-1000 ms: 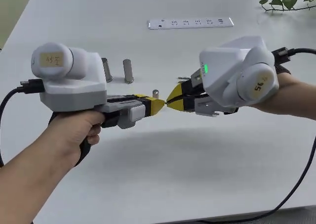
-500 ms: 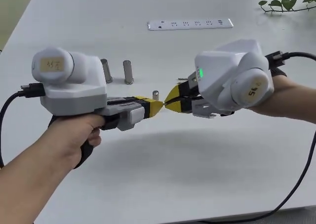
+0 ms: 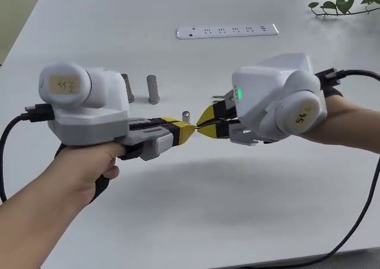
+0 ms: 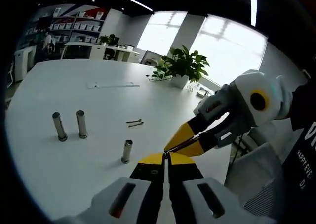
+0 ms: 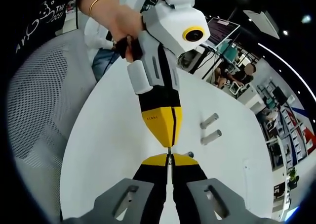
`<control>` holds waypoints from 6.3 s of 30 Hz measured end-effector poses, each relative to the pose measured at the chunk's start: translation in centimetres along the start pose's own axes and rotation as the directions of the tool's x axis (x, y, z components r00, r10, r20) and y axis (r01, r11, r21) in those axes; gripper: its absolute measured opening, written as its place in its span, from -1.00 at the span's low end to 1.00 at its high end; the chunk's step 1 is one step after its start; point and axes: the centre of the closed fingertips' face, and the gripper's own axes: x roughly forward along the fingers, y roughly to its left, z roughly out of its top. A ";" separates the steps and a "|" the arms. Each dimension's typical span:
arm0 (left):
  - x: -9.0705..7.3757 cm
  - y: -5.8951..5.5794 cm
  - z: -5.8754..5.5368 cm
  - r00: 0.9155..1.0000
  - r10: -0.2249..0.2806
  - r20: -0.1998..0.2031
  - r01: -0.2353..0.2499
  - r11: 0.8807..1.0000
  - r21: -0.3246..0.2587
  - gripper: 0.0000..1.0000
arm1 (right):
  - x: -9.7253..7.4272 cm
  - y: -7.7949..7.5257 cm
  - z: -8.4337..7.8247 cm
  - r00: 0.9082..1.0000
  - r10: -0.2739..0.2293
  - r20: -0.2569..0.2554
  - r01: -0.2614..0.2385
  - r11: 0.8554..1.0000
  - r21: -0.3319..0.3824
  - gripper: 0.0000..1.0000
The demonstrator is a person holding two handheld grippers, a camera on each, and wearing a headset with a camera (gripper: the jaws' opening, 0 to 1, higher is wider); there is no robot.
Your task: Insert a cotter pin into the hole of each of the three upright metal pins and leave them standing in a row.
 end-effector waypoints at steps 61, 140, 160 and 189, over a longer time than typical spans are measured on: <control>-1.5 -6.0 -2.9 0.939 -0.316 -0.135 0.343 0.886 0.313 -1.00 | -3.3 7.0 0.3 0.860 0.319 0.398 -0.503 0.659 0.560 -0.91; 3.5 6.1 -2.0 0.965 0.250 0.079 -0.262 0.924 0.278 -0.66 | 2.1 -1.2 -7.0 0.983 0.184 0.002 -0.168 0.892 0.419 -1.00; 5.6 7.5 -2.7 0.962 0.267 0.054 -0.273 0.936 0.222 -0.73 | 3.8 -2.2 -6.8 0.980 0.195 0.027 -0.188 0.889 0.418 -1.00; 6.1 7.8 -3.1 0.957 0.288 0.046 -0.288 0.910 0.298 -0.86 | 4.0 -2.4 -6.1 0.979 0.198 0.039 -0.197 0.894 0.403 -1.00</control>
